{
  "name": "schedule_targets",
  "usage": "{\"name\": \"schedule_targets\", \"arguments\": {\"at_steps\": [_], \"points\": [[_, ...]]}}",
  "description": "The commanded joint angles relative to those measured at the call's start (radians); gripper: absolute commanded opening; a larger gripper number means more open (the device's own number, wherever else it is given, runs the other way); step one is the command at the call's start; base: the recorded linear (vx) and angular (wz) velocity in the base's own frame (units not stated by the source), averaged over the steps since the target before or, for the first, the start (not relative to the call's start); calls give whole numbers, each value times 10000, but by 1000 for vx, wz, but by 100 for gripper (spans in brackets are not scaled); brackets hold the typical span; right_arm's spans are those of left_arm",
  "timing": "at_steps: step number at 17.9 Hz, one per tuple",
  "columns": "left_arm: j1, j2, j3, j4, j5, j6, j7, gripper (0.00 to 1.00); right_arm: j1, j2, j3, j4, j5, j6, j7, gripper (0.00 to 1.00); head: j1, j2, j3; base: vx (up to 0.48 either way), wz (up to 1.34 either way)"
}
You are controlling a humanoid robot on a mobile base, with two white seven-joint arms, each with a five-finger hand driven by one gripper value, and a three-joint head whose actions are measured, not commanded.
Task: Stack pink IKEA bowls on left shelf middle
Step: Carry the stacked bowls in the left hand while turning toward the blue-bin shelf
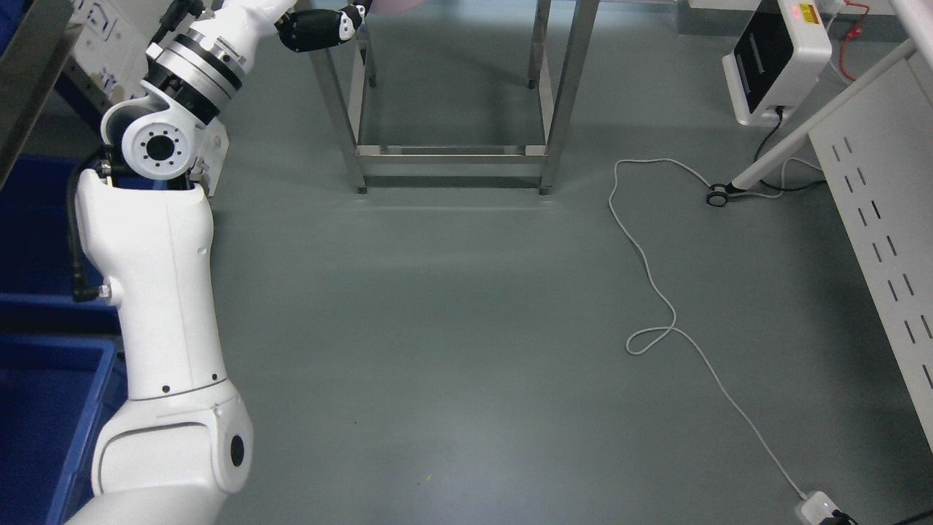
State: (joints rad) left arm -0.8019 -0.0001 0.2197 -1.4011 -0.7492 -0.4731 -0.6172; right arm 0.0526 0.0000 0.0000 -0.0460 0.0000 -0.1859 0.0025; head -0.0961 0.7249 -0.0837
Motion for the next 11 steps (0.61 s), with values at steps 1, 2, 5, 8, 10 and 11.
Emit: {"name": "schedule_targets", "arguments": {"at_steps": [1, 2, 5, 8, 10, 11], "points": [[-35, 176, 134, -163, 6, -117, 6, 10, -5, -175, -92, 0, 77, 3, 6, 100, 0, 0, 0, -411, 405], [-50, 176, 134, -194, 6, -117, 6, 10, -5, -175, -92, 0, 77, 3, 6, 100, 0, 0, 0, -411, 405], [-111, 176, 134, -209, 6, -117, 6, 10, -5, -175, -107, 0, 77, 3, 21, 100, 0, 0, 0, -353, 692], [-127, 176, 134, -209, 6, -117, 21, 10, -5, -175, -92, 0, 77, 3, 6, 100, 0, 1, 0, -337, 902], [-142, 176, 134, -209, 6, -117, 204, 10, -5, -175, -92, 0, 77, 3, 6, 100, 0, 1, 0, -267, 1069], [-264, 176, 134, -316, 6, -117, 327, 11, -5, -175, -107, 0, 77, 3, 6, 100, 0, 0, 0, -238, 1234]]}}
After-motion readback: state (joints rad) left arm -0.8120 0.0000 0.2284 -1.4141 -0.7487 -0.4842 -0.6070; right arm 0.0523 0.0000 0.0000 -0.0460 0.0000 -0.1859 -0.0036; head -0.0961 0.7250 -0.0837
